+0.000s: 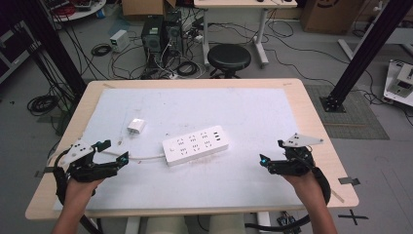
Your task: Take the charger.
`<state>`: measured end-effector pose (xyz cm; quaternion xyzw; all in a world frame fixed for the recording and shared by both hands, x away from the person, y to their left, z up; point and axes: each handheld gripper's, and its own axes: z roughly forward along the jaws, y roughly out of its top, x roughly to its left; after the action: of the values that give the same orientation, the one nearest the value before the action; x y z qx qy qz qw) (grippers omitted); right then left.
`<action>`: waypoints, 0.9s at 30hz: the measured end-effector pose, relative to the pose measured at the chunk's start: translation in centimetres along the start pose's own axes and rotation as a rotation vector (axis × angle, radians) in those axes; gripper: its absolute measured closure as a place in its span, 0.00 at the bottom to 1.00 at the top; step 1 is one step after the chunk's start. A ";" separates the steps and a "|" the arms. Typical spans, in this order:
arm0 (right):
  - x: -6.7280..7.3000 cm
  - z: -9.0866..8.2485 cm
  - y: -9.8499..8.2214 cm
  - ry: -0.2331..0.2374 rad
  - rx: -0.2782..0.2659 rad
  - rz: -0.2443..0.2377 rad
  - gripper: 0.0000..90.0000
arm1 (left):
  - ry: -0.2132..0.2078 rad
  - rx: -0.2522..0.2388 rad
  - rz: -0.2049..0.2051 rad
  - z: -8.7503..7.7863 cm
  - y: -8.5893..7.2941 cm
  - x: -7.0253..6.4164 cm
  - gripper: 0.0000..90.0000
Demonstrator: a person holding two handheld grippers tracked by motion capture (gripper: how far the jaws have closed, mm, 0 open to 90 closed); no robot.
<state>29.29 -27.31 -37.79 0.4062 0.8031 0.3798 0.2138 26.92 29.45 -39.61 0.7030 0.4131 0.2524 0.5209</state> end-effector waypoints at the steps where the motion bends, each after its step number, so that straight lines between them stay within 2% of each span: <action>1: 0.0 0.0 0.0 -0.002 0.001 -0.001 0.18 | 0.000 0.000 0.000 0.0 0.0 0.0 0.19; 13: 0.0 -0.1 0.5 -0.001 -0.007 -0.003 0.18 | 0.006 -0.002 -0.002 0.1 0.6 -0.1 0.19; 19: -0.2 0.6 0.6 0.005 0.002 -0.005 0.18 | 0.045 0.001 -0.021 1.0 1.9 0.5 0.19; 22: -0.2 0.8 0.9 0.007 0.008 -0.006 0.18 | 0.078 0.048 -0.048 2.1 3.0 1.1 0.19; 24: -0.3 0.9 1.1 0.007 0.006 -0.021 0.18 | 0.097 0.068 -0.062 2.8 3.6 1.3 0.19; 27: -0.3 1.0 1.2 0.010 0.004 -0.013 0.18 | 0.121 0.092 -0.076 3.9 4.3 1.8 0.19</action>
<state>30.69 -26.65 -37.41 0.3994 0.8076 0.3787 0.2117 32.37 28.43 -36.98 0.6934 0.4817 0.2552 0.4712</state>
